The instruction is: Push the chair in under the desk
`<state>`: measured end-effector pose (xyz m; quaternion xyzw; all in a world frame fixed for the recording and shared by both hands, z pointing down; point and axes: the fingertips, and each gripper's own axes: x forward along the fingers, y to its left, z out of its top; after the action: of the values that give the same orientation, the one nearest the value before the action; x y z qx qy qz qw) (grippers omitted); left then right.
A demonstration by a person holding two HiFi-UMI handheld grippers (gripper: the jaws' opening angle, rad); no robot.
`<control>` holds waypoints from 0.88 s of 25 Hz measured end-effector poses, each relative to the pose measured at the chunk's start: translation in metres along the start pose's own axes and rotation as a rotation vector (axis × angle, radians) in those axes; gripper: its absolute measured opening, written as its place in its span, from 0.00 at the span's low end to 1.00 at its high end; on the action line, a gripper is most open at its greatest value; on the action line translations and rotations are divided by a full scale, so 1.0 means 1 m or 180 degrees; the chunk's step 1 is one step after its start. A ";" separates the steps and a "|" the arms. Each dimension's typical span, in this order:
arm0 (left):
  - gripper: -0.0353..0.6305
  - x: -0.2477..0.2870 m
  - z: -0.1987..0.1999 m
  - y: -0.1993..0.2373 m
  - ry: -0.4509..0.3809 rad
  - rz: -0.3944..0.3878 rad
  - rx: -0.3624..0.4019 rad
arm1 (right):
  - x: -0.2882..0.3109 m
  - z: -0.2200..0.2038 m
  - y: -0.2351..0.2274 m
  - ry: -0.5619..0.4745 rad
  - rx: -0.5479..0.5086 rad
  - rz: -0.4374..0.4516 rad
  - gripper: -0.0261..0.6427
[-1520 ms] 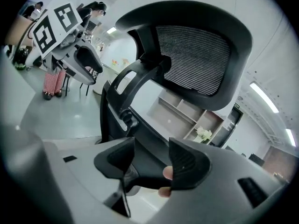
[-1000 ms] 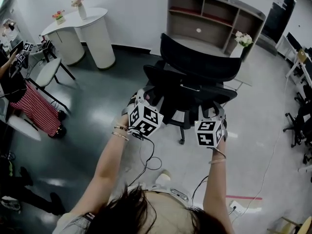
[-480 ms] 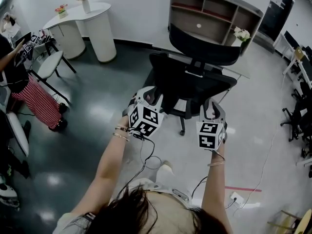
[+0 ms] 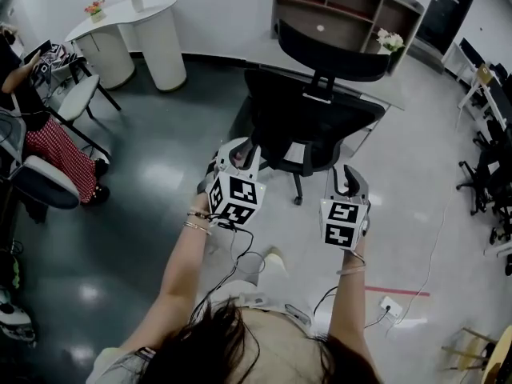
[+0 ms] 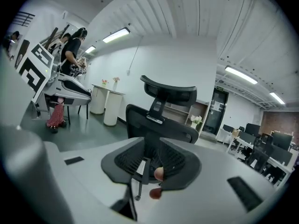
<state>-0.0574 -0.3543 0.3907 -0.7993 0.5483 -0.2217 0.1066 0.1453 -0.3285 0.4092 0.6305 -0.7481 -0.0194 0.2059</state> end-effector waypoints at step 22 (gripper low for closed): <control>0.12 -0.098 0.004 -0.031 -0.0178 0.0186 -0.0022 | -0.089 -0.001 0.036 -0.0031 0.0036 -0.0090 0.12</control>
<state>-0.0591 -0.2524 0.3772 -0.7892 0.5690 -0.1942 0.1256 0.1232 -0.2359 0.3952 0.6420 -0.7403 -0.0211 0.1983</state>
